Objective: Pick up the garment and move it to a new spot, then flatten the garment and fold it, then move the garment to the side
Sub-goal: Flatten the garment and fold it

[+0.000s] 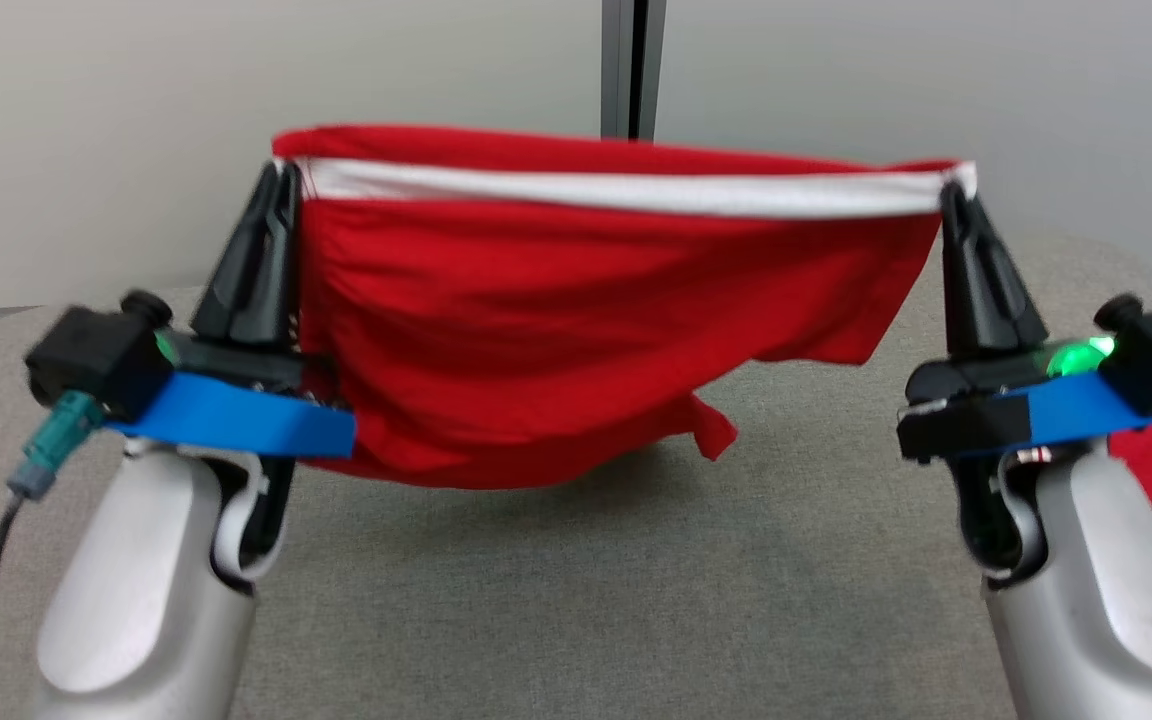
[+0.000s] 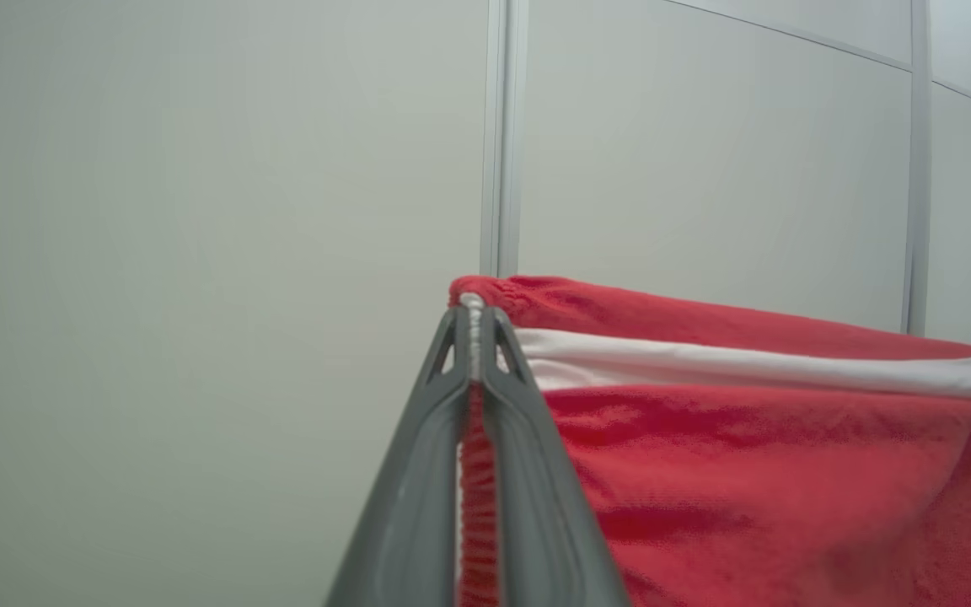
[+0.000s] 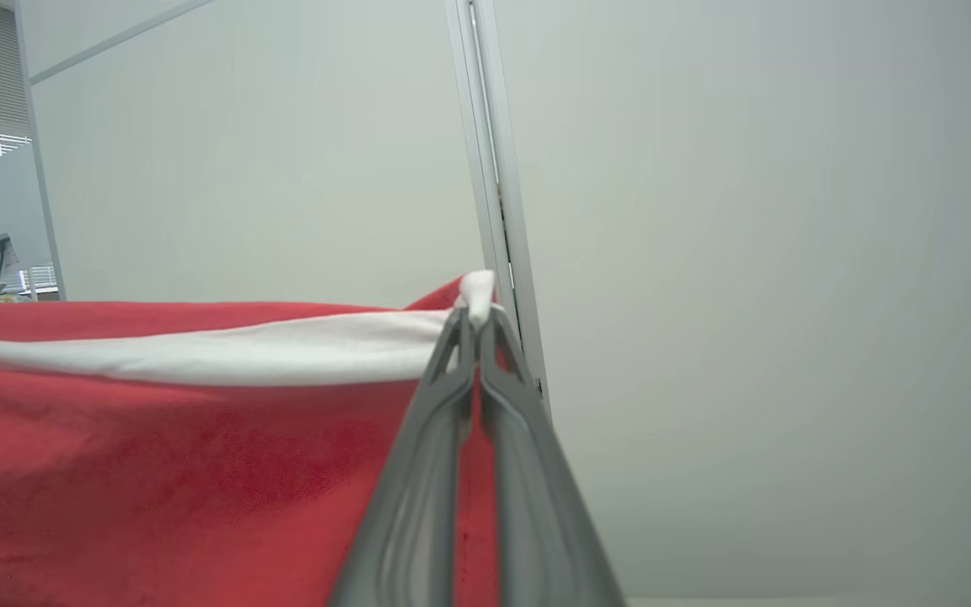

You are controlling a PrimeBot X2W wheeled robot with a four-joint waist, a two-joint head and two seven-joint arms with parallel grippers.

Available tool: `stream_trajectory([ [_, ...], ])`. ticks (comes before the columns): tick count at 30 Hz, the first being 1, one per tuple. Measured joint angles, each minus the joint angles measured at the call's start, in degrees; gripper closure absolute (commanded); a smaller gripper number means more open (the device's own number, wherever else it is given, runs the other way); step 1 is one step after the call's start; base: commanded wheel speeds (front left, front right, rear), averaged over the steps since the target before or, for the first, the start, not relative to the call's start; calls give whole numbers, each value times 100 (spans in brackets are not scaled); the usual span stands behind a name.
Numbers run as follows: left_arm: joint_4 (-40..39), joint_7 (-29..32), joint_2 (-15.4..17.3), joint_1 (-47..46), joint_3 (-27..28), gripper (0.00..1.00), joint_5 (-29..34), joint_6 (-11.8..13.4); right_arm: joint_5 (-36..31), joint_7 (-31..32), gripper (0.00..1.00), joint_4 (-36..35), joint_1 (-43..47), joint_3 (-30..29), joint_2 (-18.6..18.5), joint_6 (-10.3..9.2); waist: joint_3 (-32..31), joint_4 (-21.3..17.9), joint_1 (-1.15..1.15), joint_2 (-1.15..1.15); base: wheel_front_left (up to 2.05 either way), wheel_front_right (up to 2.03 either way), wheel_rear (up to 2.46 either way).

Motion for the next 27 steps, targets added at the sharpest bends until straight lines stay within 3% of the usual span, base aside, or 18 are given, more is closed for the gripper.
stream_trajectory([
  [5, 189, 38, 200, -1035, 44, 100, 191, -1, 1, -2, 100, -19, -971, 181, -292, 0, 208, -66, 1, 0, 0, 0, 0],
  [15, 1559, 26, 42, -2966, 111, 100, 367, 41, -197, 1, 100, 948, -2989, 19, -403, 2, 1224, -147, 3, 2, 0, 0, 0],
  [19, 1550, 9, -85, -3632, 341, 100, 577, 111, -513, 0, 100, 1059, -3716, -162, -424, 2, 1623, -137, 3, 2, 0, 0, 0],
  [24, 1514, 7, -343, -3532, 672, 100, 682, 86, -727, -1, 100, 1055, -3808, -292, -388, 5, 1912, -37, 3, 2, 0, 0, 0],
  [27, 1859, 7, -499, -2793, 726, 100, 591, 35, -691, 1, 100, 1065, -3133, -159, -316, 5, 1869, 11, 3, 3, 0, 0, 0],
])
